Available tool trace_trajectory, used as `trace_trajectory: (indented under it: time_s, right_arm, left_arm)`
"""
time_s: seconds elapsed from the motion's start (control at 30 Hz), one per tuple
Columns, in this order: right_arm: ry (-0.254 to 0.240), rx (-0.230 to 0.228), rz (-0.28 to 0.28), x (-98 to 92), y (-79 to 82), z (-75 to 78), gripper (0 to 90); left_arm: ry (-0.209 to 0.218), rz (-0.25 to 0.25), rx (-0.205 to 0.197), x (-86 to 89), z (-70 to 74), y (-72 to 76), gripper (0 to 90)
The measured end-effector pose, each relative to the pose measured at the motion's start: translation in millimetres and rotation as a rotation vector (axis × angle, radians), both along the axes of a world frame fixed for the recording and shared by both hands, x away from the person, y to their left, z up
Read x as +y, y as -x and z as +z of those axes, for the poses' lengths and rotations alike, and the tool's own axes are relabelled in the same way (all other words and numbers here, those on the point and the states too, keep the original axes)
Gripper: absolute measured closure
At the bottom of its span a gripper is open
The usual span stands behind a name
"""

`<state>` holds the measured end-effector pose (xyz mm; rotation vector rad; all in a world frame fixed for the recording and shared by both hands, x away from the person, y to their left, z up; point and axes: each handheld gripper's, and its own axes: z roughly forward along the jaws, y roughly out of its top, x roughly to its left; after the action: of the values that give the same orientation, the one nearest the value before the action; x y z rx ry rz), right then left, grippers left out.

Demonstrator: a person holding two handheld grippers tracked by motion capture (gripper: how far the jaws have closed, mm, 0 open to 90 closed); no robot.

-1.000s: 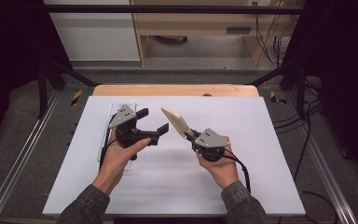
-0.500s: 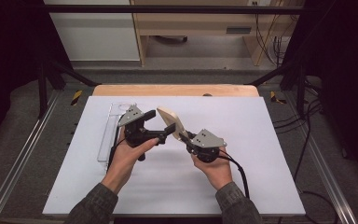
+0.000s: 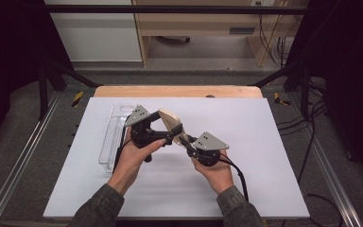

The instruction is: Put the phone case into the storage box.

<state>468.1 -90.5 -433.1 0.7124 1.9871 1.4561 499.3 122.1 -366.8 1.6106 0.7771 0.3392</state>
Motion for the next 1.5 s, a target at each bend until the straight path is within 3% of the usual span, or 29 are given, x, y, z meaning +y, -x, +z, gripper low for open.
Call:
trace_trajectory:
  time_s: [0.5, 0.83, 1.33, 1.4, 1.5]
  right_arm:
    - [-0.016, 0.009, 0.007, 6.6, 0.7, -0.2, 79.5]
    - [-0.017, 0.011, 0.011, 9.3, 1.1, 0.7, 79.5]
    - [-0.018, 0.026, 0.018, 12.1, 1.8, 2.4, 78.7]
    - [-0.010, 0.026, 0.005, 12.5, 1.9, 3.2, 69.8]
    - [-0.015, 0.059, -0.019, 13.5, 2.8, 4.7, 44.6]
  left_arm:
    - [-0.004, 0.023, 0.002, -3.9, -1.9, -1.4, 0.8]
    - [0.006, 0.051, -0.013, -0.7, 1.1, -0.4, 8.1]
    - [-0.024, 0.051, -0.033, 0.8, 4.5, 3.1, 10.3]
    - [-0.027, 0.053, -0.039, 1.3, 5.3, 3.5, 10.3]
    - [-0.042, 0.065, -0.059, 3.1, 7.0, 4.0, 10.4]
